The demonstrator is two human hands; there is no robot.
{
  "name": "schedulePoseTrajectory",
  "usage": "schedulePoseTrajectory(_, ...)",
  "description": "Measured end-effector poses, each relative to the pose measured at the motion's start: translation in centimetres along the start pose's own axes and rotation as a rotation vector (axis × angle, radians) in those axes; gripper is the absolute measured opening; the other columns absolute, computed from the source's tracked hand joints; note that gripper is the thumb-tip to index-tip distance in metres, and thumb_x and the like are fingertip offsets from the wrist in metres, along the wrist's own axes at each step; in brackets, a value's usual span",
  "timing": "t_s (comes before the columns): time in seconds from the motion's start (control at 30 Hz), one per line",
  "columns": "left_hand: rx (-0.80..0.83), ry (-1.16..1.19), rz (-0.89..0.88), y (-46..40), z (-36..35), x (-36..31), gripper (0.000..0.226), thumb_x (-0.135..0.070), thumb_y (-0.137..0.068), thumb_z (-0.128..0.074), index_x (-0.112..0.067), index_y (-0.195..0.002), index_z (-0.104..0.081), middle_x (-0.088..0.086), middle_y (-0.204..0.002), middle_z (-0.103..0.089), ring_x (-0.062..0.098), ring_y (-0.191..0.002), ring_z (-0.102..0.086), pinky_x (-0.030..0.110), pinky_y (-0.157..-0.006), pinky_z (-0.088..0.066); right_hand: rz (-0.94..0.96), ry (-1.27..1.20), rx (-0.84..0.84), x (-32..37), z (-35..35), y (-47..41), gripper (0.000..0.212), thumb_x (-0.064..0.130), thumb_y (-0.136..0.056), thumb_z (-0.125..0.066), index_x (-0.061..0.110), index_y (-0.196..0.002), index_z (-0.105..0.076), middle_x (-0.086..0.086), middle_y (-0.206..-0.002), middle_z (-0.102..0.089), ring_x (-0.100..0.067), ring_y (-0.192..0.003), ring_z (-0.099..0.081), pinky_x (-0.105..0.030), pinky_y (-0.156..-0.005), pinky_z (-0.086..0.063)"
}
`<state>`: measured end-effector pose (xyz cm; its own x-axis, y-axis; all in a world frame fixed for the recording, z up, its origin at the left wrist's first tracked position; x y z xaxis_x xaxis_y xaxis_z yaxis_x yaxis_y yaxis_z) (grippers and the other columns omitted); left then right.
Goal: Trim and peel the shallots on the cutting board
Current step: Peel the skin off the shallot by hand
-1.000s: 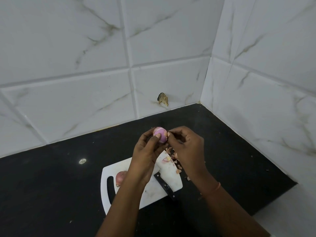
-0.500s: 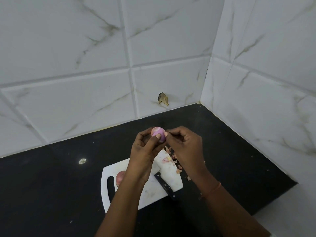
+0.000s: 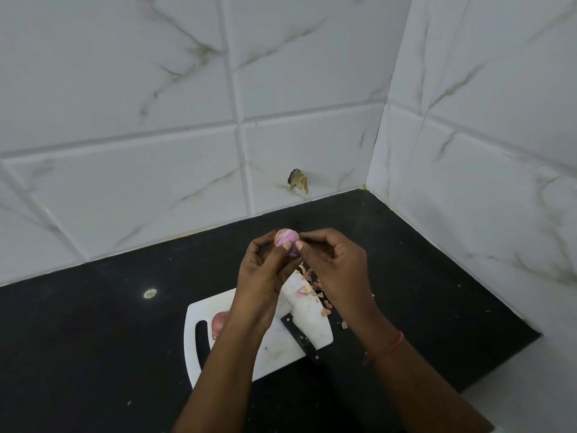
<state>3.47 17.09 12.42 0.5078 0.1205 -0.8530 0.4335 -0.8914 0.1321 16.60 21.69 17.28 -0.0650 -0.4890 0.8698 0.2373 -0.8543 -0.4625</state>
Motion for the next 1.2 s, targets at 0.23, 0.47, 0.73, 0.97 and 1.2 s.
schedulePoseTrajectory(0.23,-0.035,-0.042,-0.034,0.0,0.4,-0.3,0.037,-0.006,-0.086,-0.069,-0.008,-0.122,-0.059,0.013,-0.115,-0.07,0.031,-0.105,-0.07,0.044,-0.093,-0.055,0.061,0.143,0.065,0.1,-0.2,-0.4,0.008,0.013,-0.089,-0.068,0.011,-0.097,-0.069,0.008,-0.089,-0.07,-0.002,-0.087,-0.067,-0.014,-0.074,-0.054)
schedulePoseTrajectory(0.47,-0.058,-0.197,-0.108,0.3,0.4,-0.9,0.032,-0.007,-0.087,-0.069,-0.012,-0.118,-0.061,0.006,-0.111,-0.072,0.021,-0.099,-0.072,0.035,-0.087,-0.059,0.105,0.509,0.255,-0.2,-1.4,-1.0,0.018,0.025,-0.097,-0.056,0.015,-0.111,-0.058,0.003,-0.103,-0.063,-0.005,-0.091,-0.057,-0.011,-0.076,-0.047)
schedulePoseTrajectory(0.73,-0.04,-0.107,0.002,0.0,0.8,0.2,0.03,-0.007,-0.092,-0.063,-0.006,-0.122,-0.062,0.015,-0.114,-0.071,0.027,-0.1,-0.072,0.035,-0.086,-0.059,0.057,0.473,0.298,-1.2,-1.5,-0.9,0.011,0.025,-0.095,-0.054,0.017,-0.102,-0.055,0.005,-0.094,-0.057,-0.008,-0.085,-0.055,-0.015,-0.07,-0.045)
schedulePoseTrajectory(0.97,-0.019,0.098,0.11,0.0,0.6,0.6,0.021,-0.012,-0.1,-0.049,-0.008,-0.114,-0.064,0.023,-0.113,-0.069,0.033,-0.102,-0.068,0.03,-0.079,-0.061,-0.356,-0.017,0.112,-3.7,-0.4,-0.5,0.016,0.032,-0.1,-0.047,0.027,-0.102,-0.063,0.008,-0.098,-0.067,-0.007,-0.092,-0.066,-0.024,-0.078,-0.054)
schedulePoseTrajectory(1.2,-0.007,0.056,0.091,0.2,0.2,0.5,0.026,-0.014,-0.102,-0.044,-0.008,-0.112,-0.067,0.014,-0.106,-0.074,0.024,-0.1,-0.071,0.03,-0.083,-0.06,-0.089,0.136,0.076,-1.3,-1.4,0.1,0.012,0.027,-0.088,-0.069,0.026,-0.098,-0.063,0.014,-0.096,-0.065,0.0,-0.091,-0.062,-0.01,-0.075,-0.05)
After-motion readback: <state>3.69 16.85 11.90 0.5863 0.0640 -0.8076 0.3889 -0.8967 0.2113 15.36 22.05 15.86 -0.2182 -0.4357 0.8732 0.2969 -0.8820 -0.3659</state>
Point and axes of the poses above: each hand's wrist, its own y-axis away from the middle knuckle, its own z-axis out of the back of the hand, x = y × z, the point moved 7 cm from there along -y, towards the middle knuckle
